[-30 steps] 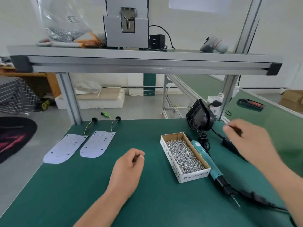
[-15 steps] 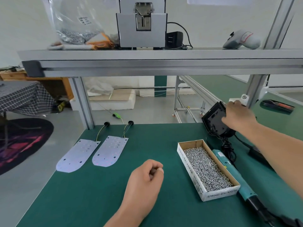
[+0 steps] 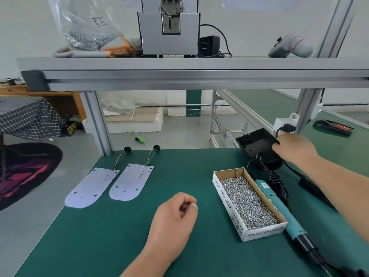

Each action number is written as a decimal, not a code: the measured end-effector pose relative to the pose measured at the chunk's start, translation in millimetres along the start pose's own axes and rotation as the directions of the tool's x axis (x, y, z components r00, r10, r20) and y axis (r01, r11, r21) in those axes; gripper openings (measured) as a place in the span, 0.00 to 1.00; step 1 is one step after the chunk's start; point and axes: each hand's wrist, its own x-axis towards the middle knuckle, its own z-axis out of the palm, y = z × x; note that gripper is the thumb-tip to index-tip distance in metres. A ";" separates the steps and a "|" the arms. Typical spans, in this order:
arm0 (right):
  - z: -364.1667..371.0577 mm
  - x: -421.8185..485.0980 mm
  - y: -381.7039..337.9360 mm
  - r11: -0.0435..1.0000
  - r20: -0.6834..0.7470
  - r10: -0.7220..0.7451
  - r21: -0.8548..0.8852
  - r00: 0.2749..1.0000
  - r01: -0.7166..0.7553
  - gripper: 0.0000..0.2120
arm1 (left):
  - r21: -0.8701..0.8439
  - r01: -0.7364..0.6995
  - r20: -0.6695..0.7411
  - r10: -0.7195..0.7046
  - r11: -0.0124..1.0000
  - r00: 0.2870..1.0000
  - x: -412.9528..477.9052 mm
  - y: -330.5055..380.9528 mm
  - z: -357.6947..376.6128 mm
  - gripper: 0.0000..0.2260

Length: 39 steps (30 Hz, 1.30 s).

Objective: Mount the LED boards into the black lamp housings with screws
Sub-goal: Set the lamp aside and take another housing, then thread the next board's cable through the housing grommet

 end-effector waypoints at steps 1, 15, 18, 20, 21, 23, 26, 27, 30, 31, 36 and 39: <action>-0.2 0.4 2.1 1.000 -0.038 -0.012 0.000 0.999 0.012 0.09 | -0.001 -0.002 -0.002 0.002 1.000 1.000 0.2 -0.5 -0.2 0.07; -47.8 -37.8 -25.8 0.911 -0.552 -0.070 0.304 0.831 0.279 0.13 | -0.061 0.013 -0.010 -0.014 0.998 1.000 3.4 -4.8 0.5 0.05; -56.1 -87.4 -57.8 0.821 -0.414 -0.109 0.476 0.904 0.317 0.18 | -0.136 0.030 -0.024 -0.033 0.990 0.999 4.3 -3.0 -0.9 0.11; -52.1 -129.0 -77.3 0.791 -0.273 -0.173 0.533 0.946 0.299 0.27 | -0.195 0.041 -0.038 -0.049 0.980 0.998 4.3 -2.4 -1.6 0.14; -48.2 -149.2 -86.2 0.792 -0.195 -0.221 0.536 0.955 0.293 0.30 | -0.225 0.040 -0.053 -0.053 0.974 0.997 4.5 -1.9 -1.8 0.13; -38.7 -186.0 -101.9 0.797 -0.053 -0.314 0.527 0.948 0.294 0.36 | -0.289 0.035 -0.097 -0.066 0.957 0.993 4.2 0.2 -2.2 0.13; -29.0 -223.8 -118.1 0.804 0.052 -0.393 0.504 0.918 0.315 0.38 | -0.404 0.046 -0.156 -0.118 0.914 0.981 5.3 0.8 -5.4 0.21; -27.6 -230.6 -121.0 0.808 0.059 -0.405 0.490 0.913 0.327 0.38 | -0.414 0.059 -0.152 -0.133 0.908 0.979 5.9 0.5 -7.2 0.25; -33.3 -239.0 -124.6 0.833 0.036 -0.442 0.387 0.896 0.396 0.33 | -0.289 0.083 -0.126 -0.124 0.954 0.984 8.7 -2.3 -9.3 0.29; -36.0 -240.6 -124.5 0.843 0.027 -0.465 0.320 0.885 0.433 0.30 | -0.211 0.083 -0.118 -0.109 0.974 0.987 10.3 -3.1 -9.8 0.27; -37.9 -256.0 -118.9 0.812 0.106 -0.584 0.109 0.805 0.574 0.11 | 0.083 0.102 -0.035 -0.099 0.991 0.994 9.1 -0.4 -18.3 0.21; -36.0 -252.3 -108.7 0.820 0.093 -0.569 0.132 0.817 0.557 0.16 | 0.200 0.082 -0.030 -0.077 0.976 0.997 5.3 1.0 -21.5 0.16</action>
